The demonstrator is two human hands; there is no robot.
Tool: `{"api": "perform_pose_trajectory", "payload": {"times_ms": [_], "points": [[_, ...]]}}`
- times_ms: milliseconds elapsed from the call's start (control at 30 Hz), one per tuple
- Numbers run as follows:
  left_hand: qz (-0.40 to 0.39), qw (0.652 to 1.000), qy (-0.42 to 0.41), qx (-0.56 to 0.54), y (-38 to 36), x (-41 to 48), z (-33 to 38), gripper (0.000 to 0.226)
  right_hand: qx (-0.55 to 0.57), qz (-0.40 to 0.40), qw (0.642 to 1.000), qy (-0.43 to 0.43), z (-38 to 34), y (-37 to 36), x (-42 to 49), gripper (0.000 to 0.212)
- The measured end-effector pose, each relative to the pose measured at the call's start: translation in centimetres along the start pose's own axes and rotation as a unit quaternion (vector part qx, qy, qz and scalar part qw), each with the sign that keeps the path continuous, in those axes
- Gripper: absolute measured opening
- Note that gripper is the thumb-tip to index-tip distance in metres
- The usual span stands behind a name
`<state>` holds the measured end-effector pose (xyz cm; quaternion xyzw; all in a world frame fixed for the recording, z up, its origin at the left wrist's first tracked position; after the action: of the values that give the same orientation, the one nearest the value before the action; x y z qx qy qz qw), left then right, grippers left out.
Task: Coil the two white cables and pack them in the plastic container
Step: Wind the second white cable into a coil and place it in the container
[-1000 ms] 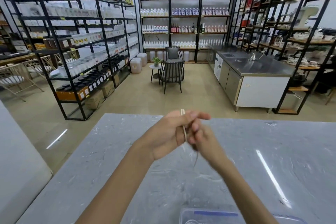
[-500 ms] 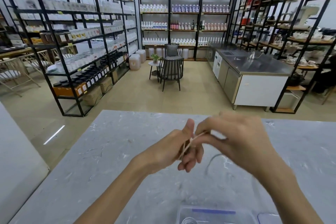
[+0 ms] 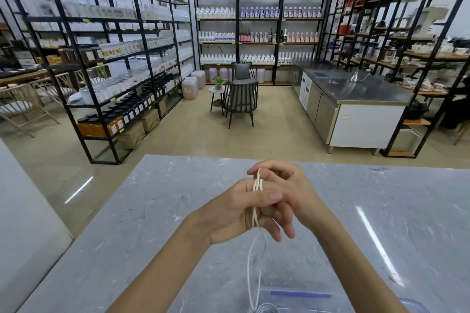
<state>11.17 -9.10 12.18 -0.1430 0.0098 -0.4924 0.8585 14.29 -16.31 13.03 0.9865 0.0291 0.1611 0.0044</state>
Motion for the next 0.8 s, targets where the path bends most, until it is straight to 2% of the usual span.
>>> {"api": "perform_pose_trajectory", "payload": {"times_ms": [67,133,167,233,267,333,400,433,500,567,600,667,733,800], "points": [[0.014,1.0,-0.006,-0.004,0.7,0.0,0.1,0.027,0.0,0.023,0.999,-0.044,2.2,-0.8,-0.4,0.025],[0.072,0.997,-0.005,-0.022,2.3,0.3,0.0,0.029,-0.033,0.056,0.992,-0.104,4.9,-1.7,-1.6,0.033],[0.111,0.992,0.004,-0.057,3.3,0.5,-0.2,0.03,-0.051,0.048,0.991,-0.11,6.0,-2.5,-2.3,0.036],[0.197,0.975,0.007,-0.101,5.8,0.6,-0.4,0.032,-0.084,-0.001,0.991,-0.105,7.0,-4.3,-4.2,0.029],[0.245,0.966,0.003,-0.086,7.3,0.4,-0.4,0.034,-0.118,-0.028,0.987,-0.106,7.2,-4.9,-5.3,0.021],[0.325,0.946,-0.006,-0.005,9.7,-0.2,-0.5,0.04,-0.232,-0.097,0.964,-0.091,7.0,-5.8,-7.5,0.026],[0.367,0.924,-0.008,0.105,10.5,-0.9,-0.8,0.049,-0.382,-0.168,0.909,-0.021,5.1,-6.4,-8.8,0.031],[0.365,0.919,-0.009,0.15,10.1,-1.0,-1.1,0.052,-0.444,-0.171,0.879,0.03,3.4,-6.2,-8.8,0.028],[0.324,0.919,-0.007,0.226,8.3,-0.8,-1.9,0.057,-0.532,-0.124,0.826,0.137,-0.8,-5.0,-7.9,0.028],[0.241,0.936,0.024,0.254,5.6,-0.6,-3.2,0.072,-0.576,-0.035,0.78,0.242,-5.1,-3.0,-6.5,0.031],[0.203,0.95,0.037,0.236,4.3,-0.7,-3.6,0.077,-0.563,0.011,0.781,0.271,-6.7,-1.8,-5.7,0.028],[0.153,0.975,0.034,0.16,2.2,-0.9,-3.5,0.081,-0.494,0.061,0.824,0.27,-8.0,0.6,-3.6,0.02],[0.118,0.989,0.02,0.081,0.9,-1.1,-2.6,0.078,-0.407,0.061,0.884,0.223,-6.7,1.7,-1.6,0.018],[0.085,0.996,0.017,0.008,0.3,-1.1,-1.7,0.07,-0.29,0.023,0.949,0.125,-3.1,0.9,-0.2,0.017]]}}
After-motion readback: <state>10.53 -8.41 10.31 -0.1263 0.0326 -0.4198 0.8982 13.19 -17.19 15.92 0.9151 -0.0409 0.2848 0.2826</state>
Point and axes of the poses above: each hand's wrist, its own x-axis towards the middle knuckle, its own y-axis out of the back of the hand, z = x × y, the point moved 8 cm from there along x, towards the middle knuckle, and after that the axes turned 5 degrees about z, right-handed, at the moved point
